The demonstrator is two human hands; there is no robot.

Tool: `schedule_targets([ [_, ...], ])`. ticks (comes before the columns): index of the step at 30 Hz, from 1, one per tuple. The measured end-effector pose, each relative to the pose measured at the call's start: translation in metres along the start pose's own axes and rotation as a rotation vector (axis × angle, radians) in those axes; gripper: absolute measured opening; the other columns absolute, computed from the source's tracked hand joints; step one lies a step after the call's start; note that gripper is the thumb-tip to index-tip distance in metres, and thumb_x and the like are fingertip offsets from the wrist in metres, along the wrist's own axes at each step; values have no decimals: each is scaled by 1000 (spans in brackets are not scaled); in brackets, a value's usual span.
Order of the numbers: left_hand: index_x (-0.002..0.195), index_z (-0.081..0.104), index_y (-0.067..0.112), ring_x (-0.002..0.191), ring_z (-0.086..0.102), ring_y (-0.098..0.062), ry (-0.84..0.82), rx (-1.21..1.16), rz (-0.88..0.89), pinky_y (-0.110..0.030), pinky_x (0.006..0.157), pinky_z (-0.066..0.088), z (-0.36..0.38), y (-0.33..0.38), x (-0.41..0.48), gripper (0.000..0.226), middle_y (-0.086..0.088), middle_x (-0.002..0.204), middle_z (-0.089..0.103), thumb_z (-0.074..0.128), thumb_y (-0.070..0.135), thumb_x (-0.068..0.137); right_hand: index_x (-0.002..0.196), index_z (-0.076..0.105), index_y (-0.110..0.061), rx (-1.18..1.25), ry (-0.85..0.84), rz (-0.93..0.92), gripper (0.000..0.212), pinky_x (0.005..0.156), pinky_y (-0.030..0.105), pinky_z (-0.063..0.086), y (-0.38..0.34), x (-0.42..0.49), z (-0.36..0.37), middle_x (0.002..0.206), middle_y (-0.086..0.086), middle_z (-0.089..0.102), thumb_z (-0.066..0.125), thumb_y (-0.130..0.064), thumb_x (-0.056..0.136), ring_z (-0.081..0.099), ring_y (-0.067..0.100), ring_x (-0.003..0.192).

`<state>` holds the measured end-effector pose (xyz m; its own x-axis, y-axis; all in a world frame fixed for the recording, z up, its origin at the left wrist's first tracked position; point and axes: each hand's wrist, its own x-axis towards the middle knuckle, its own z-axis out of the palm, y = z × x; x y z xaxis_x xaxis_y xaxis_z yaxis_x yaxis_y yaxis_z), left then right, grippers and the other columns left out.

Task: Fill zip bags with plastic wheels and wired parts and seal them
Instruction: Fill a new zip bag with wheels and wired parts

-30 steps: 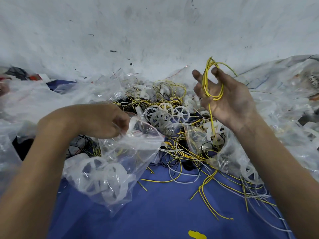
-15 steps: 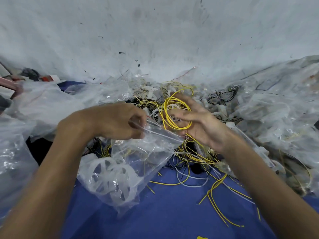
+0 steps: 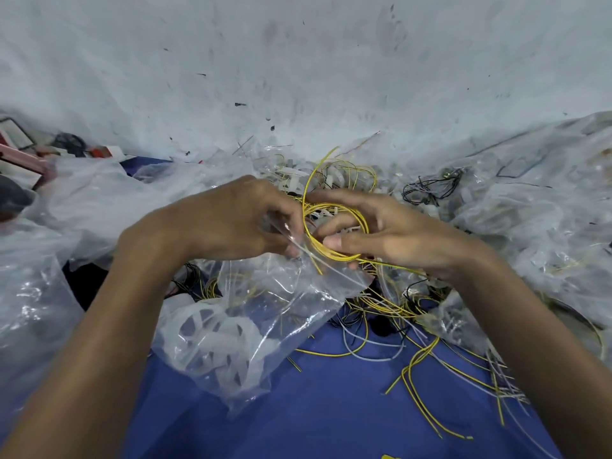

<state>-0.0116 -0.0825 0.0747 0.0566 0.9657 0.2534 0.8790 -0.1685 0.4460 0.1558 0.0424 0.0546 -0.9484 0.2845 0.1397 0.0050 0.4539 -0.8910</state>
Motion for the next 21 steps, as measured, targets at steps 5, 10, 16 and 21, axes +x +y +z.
schedule_targets([
  [5,73,73,26,77,64,2,3,1,29,-22,78,45,0,2,0,14,12,72,71,79,13,73,113,54,-36,-20,-82,-10,38,61,12,45,0,1,6,85,-11,69,58,-8,88,63,0,75],
  [10,74,73,29,76,63,0,-18,-2,19,-32,81,48,-3,0,-2,10,11,72,69,79,21,73,115,56,-28,-26,-140,68,39,75,32,47,5,7,5,92,2,70,60,-3,85,69,16,79],
  [16,67,65,34,72,61,0,-49,16,106,-19,72,45,4,10,3,25,10,68,67,76,12,74,87,68,-15,-410,-420,308,6,64,19,51,-21,15,13,76,-10,70,65,-20,85,60,-3,65],
  [21,75,68,23,73,59,-1,66,-19,165,-16,69,43,-4,3,2,18,9,73,65,71,6,76,110,60,7,-528,-331,346,26,86,36,50,-20,38,33,114,25,61,59,-7,89,59,23,91],
])
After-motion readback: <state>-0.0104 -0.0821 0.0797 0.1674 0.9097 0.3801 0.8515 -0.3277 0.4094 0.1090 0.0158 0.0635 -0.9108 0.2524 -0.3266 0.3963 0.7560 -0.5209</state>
